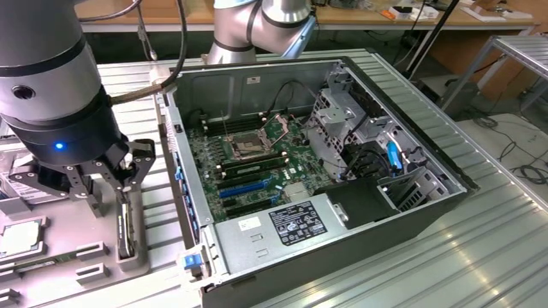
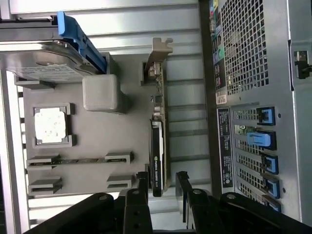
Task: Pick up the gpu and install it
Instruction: 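Pick up the gpu and move the gpu toward the slot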
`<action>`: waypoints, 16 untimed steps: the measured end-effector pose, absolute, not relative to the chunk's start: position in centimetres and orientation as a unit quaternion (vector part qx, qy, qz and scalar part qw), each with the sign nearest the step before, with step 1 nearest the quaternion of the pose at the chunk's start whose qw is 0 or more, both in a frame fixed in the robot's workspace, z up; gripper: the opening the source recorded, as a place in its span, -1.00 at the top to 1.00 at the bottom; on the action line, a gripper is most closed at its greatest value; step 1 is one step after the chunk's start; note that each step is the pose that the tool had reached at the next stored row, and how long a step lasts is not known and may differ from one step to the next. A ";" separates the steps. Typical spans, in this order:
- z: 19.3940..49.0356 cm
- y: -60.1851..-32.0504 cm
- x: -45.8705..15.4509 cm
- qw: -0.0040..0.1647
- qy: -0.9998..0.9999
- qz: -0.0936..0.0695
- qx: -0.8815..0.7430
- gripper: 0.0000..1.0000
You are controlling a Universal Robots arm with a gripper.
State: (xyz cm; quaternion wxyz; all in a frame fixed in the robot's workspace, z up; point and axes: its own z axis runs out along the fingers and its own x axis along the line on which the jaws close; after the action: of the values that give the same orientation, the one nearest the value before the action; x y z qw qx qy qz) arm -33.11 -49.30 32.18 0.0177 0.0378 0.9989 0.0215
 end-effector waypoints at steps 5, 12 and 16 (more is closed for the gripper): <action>31.8 -49.3 -33.1 0.018 0.999 0.021 0.038 0.28; 31.4 -49.3 -33.1 0.018 0.999 0.021 0.038 0.28; 31.4 -49.3 -33.1 0.018 0.999 0.021 0.038 0.28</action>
State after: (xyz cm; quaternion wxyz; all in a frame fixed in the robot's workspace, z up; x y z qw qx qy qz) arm -33.11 -49.29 31.40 0.0177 0.0377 0.9989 0.0215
